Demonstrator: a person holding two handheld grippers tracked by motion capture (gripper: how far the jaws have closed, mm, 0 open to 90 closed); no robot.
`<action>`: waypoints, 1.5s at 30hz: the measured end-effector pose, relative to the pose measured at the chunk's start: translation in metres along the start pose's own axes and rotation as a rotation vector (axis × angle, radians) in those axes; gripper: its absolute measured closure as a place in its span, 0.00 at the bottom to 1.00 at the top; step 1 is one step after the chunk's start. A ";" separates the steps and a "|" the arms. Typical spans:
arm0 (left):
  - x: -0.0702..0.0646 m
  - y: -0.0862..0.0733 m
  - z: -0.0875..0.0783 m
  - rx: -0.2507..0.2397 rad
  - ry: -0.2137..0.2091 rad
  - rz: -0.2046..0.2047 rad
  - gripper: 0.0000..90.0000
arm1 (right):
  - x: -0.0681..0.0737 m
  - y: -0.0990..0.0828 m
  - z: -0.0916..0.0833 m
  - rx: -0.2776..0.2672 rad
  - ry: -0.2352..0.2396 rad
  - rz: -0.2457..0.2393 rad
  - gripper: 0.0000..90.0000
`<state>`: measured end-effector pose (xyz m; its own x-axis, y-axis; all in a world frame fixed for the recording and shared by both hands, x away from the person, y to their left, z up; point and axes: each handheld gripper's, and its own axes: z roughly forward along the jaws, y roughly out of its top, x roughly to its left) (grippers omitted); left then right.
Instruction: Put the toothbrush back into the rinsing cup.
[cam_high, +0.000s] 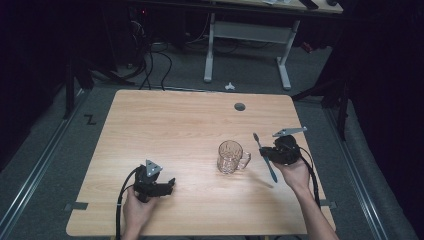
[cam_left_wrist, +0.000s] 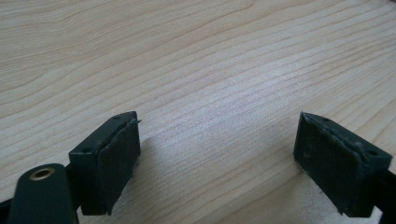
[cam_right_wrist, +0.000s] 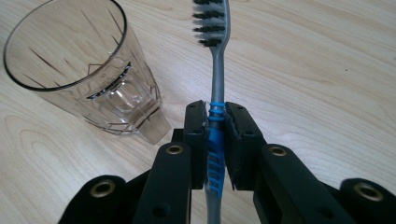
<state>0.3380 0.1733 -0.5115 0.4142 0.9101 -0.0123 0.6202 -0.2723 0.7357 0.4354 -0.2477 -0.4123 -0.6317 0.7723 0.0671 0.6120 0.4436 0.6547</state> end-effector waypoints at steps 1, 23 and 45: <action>0.000 0.000 0.000 0.000 0.000 0.000 0.17 | 0.000 0.000 0.000 0.000 0.000 0.000 0.89; 0.000 0.000 0.000 0.000 -0.001 0.000 0.17 | 0.011 -0.012 -0.015 -0.125 0.056 0.016 0.89; 0.000 0.000 0.000 0.000 0.000 0.000 0.17 | 0.026 -0.003 -0.021 -0.216 0.113 -0.013 0.89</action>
<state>0.3381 0.1732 -0.5115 0.4141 0.9101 -0.0128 0.6201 -0.2718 0.7359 0.4071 -0.2390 -0.3964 -0.6959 0.7056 0.1337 0.4953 0.3367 0.8008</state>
